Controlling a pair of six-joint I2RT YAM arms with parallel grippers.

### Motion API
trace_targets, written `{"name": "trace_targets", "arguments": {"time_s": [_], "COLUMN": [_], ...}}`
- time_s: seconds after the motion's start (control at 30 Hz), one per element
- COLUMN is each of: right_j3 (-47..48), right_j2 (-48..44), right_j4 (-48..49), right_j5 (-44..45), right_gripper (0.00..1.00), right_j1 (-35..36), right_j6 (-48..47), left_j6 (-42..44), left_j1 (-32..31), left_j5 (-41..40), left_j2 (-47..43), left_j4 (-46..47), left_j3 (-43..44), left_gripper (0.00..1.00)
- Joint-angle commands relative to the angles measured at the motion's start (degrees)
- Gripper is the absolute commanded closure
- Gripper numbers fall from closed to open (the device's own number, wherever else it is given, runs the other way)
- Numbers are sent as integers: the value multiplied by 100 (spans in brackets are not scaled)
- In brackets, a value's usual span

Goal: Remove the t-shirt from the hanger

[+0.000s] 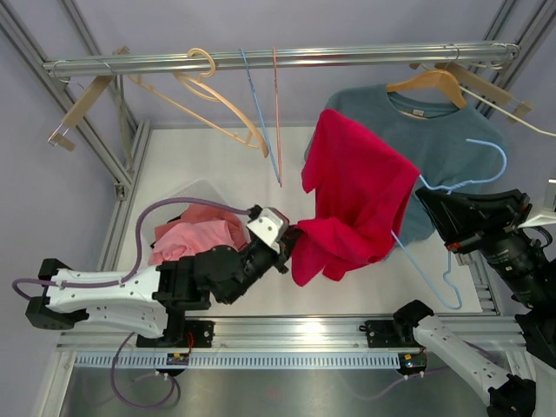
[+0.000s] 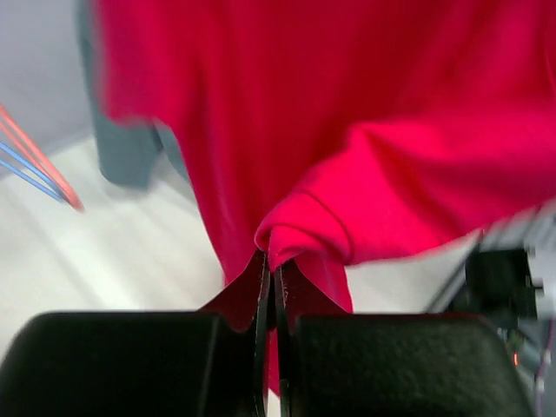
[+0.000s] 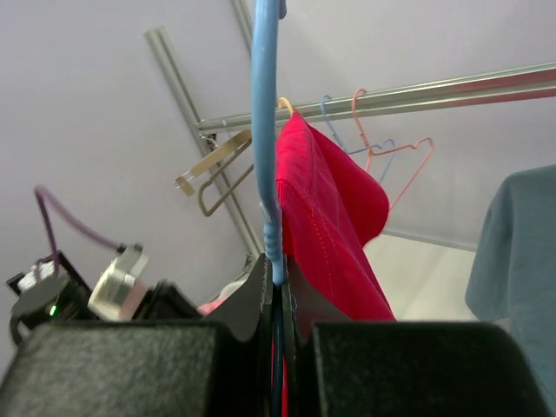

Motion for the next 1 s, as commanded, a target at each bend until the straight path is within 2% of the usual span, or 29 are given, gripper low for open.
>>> {"name": "trace_targets", "arguments": {"time_s": [0.0, 0.1, 0.13, 0.17, 0.2, 0.3, 0.33, 0.5, 0.53, 0.6, 0.63, 0.67, 0.7, 0.9, 0.97], "right_j3": [-32, -32, -32, -41, -41, -67, -76, -234, -243, -261, -252, -234, -234, -304, -400], "right_j2": [-120, -261, -305, -332, -367, -376, -376, -472, -490, -516, -525, -534, -560, -727, -876], "right_j4": [-173, -191, -209, -209, -191, -69, -25, 336, 380, 398, 372, 319, 284, -67, -260], "right_j5": [-758, -1224, -1260, -1277, -1304, -1646, -1734, -2253, -2305, -2333, -2315, -2245, -2201, -1604, -1236], "right_gripper": [100, 100, 100, 100, 100, 100, 100, 100, 100, 100, 100, 100, 100, 100, 100], "right_j1": [-34, -25, -25, -25, -25, -25, -25, -25, -25, -25, -25, -16, -25, -16, -25], "right_j6": [250, 435, 479, 506, 523, 681, 777, 1042, 1103, 1121, 1095, 1069, 1051, 779, 577], "left_j6": [649, 923, 1002, 1020, 1020, 1064, 1116, 1090, 1134, 1134, 1100, 1065, 1021, 695, 651], "left_j1": [292, 477, 555, 617, 678, 933, 1064, 1382, 1426, 1444, 1444, 1444, 1444, 1417, 1417], "left_j5": [107, 512, 591, 670, 932, 839, 846, 1110, 1206, 1486, 1575, 1593, 1602, 1594, 1445], "left_j2": [-14, 118, 188, 232, 267, 635, 724, 1146, 1207, 1296, 1287, 1261, 1182, 567, 164], "left_j4": [1218, 1675, 1972, 2114, 2255, 2283, 2274, 2300, 2239, 2134, 2133, 2133, 2099, 1335, 390], "left_j3": [410, 577, 586, 577, 534, 760, 805, 999, 1121, 1227, 1227, 1210, 1192, 1253, 1681], "left_gripper": [100, 98, 90, 77, 43, 16, 16, 19, 31, 49, 62, 96, 100, 100, 100]}}
